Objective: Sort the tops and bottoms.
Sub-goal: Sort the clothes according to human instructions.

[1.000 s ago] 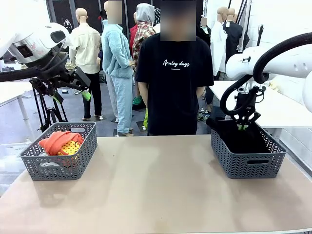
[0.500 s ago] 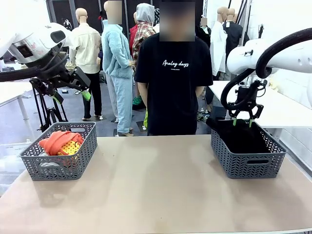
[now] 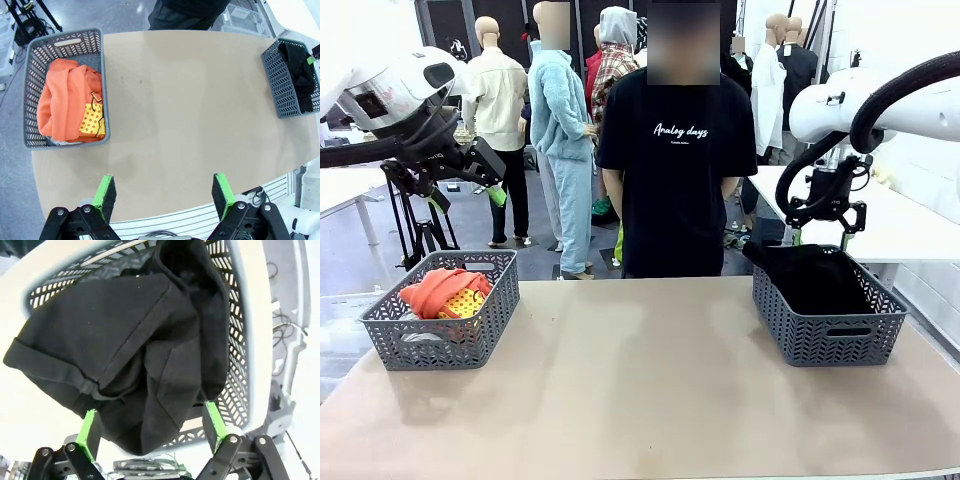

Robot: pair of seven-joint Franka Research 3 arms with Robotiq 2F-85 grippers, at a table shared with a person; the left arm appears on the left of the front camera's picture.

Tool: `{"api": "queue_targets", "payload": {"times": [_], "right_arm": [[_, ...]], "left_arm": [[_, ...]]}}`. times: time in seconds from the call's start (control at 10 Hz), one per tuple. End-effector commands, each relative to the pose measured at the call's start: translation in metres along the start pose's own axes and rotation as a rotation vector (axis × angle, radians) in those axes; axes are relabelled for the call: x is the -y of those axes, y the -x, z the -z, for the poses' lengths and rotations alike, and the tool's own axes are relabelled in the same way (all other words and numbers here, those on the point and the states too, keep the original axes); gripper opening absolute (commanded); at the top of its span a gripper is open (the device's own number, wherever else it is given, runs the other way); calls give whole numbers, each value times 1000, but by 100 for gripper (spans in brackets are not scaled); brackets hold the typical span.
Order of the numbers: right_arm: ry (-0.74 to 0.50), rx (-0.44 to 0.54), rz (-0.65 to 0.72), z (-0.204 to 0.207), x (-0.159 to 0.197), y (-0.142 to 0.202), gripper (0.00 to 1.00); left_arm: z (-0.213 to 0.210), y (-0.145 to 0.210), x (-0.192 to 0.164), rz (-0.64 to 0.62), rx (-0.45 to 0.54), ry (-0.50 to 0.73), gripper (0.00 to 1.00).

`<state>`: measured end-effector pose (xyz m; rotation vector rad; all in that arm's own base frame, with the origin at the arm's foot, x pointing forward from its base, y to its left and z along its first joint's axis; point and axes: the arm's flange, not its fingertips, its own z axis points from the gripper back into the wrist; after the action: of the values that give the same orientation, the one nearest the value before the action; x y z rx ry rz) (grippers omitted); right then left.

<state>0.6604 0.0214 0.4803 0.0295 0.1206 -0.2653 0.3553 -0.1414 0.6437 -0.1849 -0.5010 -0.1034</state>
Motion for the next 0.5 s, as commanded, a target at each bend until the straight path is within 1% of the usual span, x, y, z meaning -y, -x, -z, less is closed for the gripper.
{"api": "queue_targets", "payload": {"times": [0.0,0.1,0.2,0.4], "right_arm": [[-19,-35,-1,1,0,5,100],[-15,-57,10,1,-3,3,100],[2,-10,0,1,0,1,100],[2,-10,0,1,0,1,100]], "left_arm": [[-1,0,-3,3,0,7,100],[-1,0,-3,3,0,7,100],[-1,0,-3,3,0,7,100],[-1,0,-3,3,0,7,100]]}}
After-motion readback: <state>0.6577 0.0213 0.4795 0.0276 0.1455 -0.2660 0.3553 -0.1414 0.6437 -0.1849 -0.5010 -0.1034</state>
